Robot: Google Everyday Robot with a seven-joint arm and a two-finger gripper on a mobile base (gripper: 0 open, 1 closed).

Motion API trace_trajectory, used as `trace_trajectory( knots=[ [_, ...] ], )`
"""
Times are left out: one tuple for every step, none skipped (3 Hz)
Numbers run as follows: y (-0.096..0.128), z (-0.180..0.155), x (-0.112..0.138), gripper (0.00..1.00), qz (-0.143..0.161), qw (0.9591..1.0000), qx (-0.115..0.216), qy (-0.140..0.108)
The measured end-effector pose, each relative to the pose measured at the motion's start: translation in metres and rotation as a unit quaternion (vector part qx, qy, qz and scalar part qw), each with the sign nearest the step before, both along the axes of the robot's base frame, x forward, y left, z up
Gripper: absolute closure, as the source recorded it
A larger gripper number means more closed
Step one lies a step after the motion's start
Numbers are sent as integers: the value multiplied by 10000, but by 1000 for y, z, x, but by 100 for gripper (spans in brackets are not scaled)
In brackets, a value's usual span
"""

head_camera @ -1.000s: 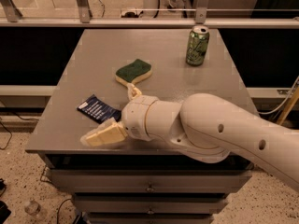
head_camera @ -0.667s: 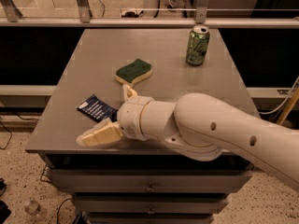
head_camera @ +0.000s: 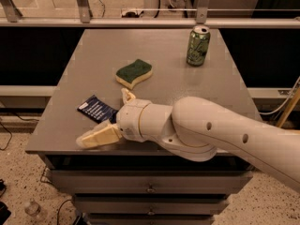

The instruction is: Pick rxbar blueberry

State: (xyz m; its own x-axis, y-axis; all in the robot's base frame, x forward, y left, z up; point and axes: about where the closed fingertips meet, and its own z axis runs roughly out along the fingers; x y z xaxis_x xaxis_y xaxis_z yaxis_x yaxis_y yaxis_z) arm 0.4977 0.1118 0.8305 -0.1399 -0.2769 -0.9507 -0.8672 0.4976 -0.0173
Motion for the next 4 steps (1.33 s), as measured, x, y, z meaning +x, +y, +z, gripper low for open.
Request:
trace_trajectory(
  knots=[
    [3,-9,3,16,44,9999,97,50],
    [5,-17,5,39,80,9998,147,78],
    [5,-15,5,64,81,9998,147,78],
    [5,-14,4,87,81,9998,147,78]
  ],
)
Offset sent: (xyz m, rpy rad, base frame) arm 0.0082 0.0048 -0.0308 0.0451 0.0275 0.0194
